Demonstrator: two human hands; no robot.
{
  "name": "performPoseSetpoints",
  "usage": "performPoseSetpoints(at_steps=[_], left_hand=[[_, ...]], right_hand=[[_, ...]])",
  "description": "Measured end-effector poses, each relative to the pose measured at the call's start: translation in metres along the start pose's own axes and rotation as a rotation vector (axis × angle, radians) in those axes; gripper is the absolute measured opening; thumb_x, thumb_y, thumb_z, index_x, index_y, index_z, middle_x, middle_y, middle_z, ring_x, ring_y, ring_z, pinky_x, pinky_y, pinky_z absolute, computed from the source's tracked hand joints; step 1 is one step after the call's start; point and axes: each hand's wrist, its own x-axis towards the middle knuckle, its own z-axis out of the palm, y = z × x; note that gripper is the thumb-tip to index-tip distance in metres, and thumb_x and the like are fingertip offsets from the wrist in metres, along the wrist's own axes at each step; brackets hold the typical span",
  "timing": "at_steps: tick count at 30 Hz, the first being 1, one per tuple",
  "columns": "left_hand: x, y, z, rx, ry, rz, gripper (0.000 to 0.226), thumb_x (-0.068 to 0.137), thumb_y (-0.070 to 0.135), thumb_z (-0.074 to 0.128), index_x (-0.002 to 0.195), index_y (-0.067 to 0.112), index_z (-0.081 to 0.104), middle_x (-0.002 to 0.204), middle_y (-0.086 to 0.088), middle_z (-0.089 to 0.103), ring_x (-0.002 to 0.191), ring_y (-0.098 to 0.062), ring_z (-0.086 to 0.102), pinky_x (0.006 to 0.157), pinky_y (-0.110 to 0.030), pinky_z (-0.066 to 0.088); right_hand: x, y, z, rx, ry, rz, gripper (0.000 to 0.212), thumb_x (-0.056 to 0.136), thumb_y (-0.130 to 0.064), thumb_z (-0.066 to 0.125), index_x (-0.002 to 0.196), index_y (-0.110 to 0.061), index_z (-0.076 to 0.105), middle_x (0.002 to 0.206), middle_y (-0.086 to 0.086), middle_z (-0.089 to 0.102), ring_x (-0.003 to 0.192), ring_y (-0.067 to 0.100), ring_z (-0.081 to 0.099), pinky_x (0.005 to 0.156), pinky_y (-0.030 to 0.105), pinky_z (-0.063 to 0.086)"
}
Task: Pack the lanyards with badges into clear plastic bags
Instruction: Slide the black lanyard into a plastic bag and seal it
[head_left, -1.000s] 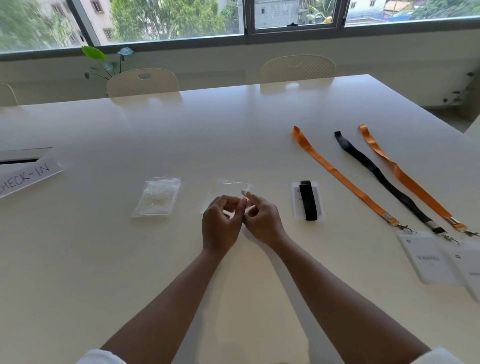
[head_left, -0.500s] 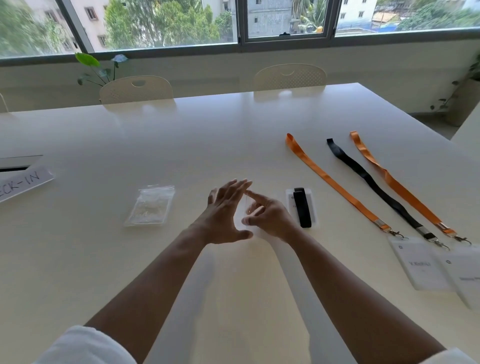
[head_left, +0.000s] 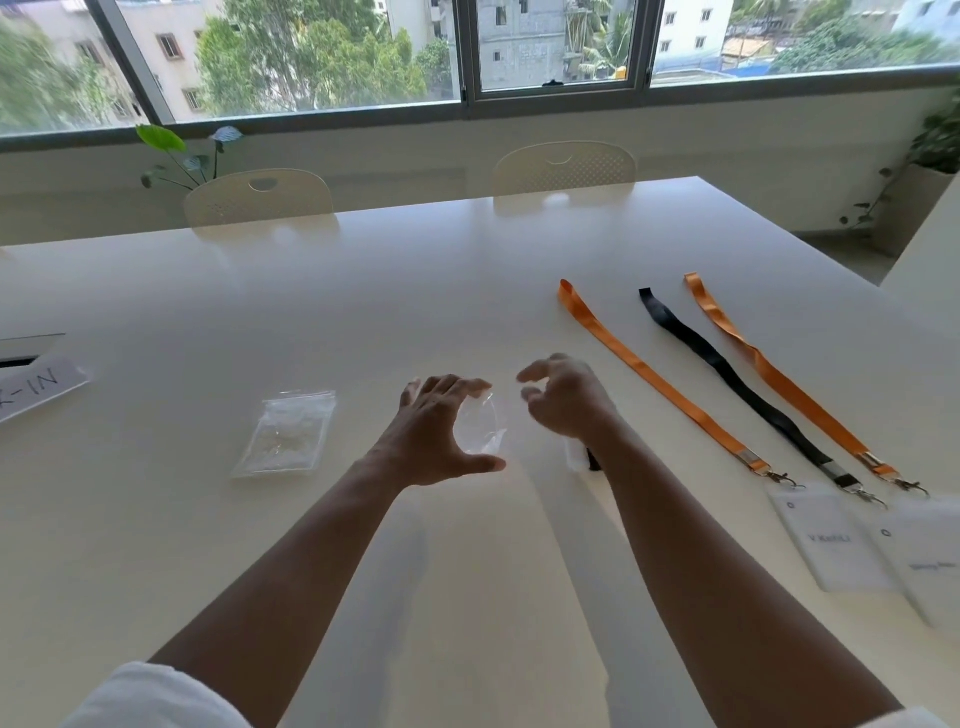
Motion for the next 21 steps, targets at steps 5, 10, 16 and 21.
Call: performPoseSetpoints(at_steps=[5,10,16,21], left_hand=[[0.002,0.0,0.005,-0.014,-0.037,-0.012,0.096,0.062,0.073,0.074,0.141,0.029,0.042,0.136,0.013,0.049,0.131,-0.008,0.041,0.119,-0.051,0.018],[0.005,0.0,0.012,-0.008,-0.087,-0.01,0.098,0.059,0.08,0.069,0.14,0.03,0.044,0.133,0.014,0.05,0.125,-0.006,0.047,0.115,-0.046,0.025],[0.006,0.001,0.018,0.01,-0.128,-0.028,0.101,0.057,0.084,0.066,0.14,0.031,0.044,0.133,0.013,0.049,0.122,-0.008,0.05,0.109,-0.04,0.03],[0.003,0.004,0.021,0.026,-0.134,-0.055,0.101,0.057,0.084,0.066,0.141,0.032,0.043,0.135,0.012,0.048,0.126,-0.009,0.047,0.109,-0.04,0.029]], right_hand=[[0.012,0.014,-0.028,-0.348,-0.07,0.186,0.052,0.089,-0.014,0.049,0.14,-0.017,0.047,0.146,0.006,0.042,0.137,0.03,0.03,0.107,0.044,0.035],[0.012,0.036,-0.028,-0.332,-0.215,0.35,0.047,0.085,-0.013,0.048,0.132,-0.015,0.051,0.129,0.011,0.057,0.12,0.028,0.051,0.098,0.04,0.049],[0.012,0.045,-0.023,-0.172,-0.123,0.426,0.032,0.085,-0.025,0.07,0.108,-0.005,0.064,0.103,0.009,0.066,0.095,0.023,0.063,0.085,0.036,0.056],[0.008,0.05,-0.018,0.226,-0.125,0.579,0.022,0.084,-0.016,0.073,0.099,-0.002,0.066,0.097,0.011,0.065,0.086,0.02,0.063,0.078,0.031,0.058]])
